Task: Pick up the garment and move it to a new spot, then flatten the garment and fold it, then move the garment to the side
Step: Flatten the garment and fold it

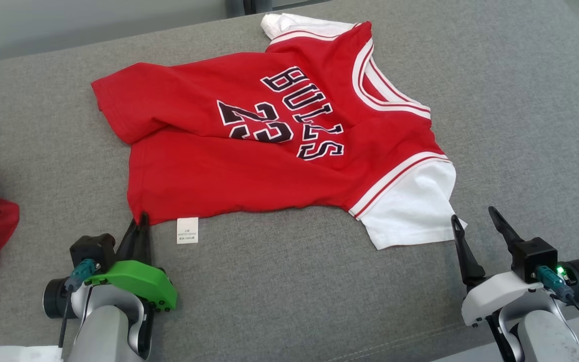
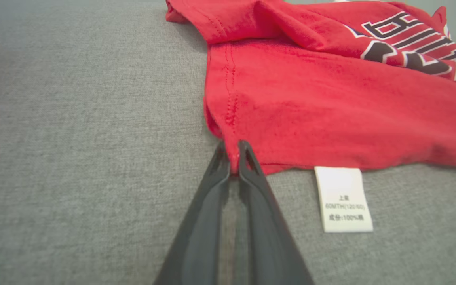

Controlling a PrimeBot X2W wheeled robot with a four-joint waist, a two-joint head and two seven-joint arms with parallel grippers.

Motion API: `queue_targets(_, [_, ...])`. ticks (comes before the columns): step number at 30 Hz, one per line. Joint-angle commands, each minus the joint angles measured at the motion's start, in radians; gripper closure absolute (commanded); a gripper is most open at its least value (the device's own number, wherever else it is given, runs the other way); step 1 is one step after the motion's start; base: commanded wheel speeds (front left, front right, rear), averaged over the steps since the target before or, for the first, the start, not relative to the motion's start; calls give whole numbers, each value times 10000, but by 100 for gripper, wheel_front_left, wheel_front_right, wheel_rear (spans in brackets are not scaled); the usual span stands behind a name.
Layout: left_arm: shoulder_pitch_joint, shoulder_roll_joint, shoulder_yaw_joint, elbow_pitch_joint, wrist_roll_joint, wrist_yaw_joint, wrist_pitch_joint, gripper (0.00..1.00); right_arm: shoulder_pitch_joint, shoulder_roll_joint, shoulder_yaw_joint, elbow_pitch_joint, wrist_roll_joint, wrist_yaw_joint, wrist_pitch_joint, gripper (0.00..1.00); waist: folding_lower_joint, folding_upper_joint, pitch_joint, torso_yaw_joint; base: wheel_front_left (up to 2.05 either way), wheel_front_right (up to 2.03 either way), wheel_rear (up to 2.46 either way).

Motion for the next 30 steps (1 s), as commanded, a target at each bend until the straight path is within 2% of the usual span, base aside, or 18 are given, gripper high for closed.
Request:
queue_targets(1, [67, 50, 63, -162, -71, -42, 7, 100, -39, 22, -70, 42, 40, -14, -28, 0, 0, -1, -49, 71, 0, 0, 0])
queue_targets(11, [951, -26, 592, -1135, 222, -34, 7, 100, -15, 29, -513, 348, 176, -14, -29, 0, 0, -1, -335, 424, 0, 0, 0])
queue_targets(17, [1211, -36, 913, -1382, 342, 279, 7, 100, -214, 141, -580, 590, 255, -14, -29, 0, 0, -1, -402, 676, 0, 0, 0])
queue_targets(18, [1218, -40, 928, -1399, 355, 280, 7, 53, -267, 174, -545, 625, 289, -14, -29, 0, 0, -1, -392, 718, 0, 0, 0])
queue_targets(19, [1218, -43, 900, -1384, 416, 270, 7, 0, -337, 180, -544, 688, 341, -14, -29, 0, 0, -1, -376, 761, 0, 0, 0])
queue_targets(30, [947, -44, 3, -1667, 281, 237, 7, 0, -1736, 405, -615, 2127, 1157, -14, -28, 0, 0, -1, 87, 1544, 0, 0, 0])
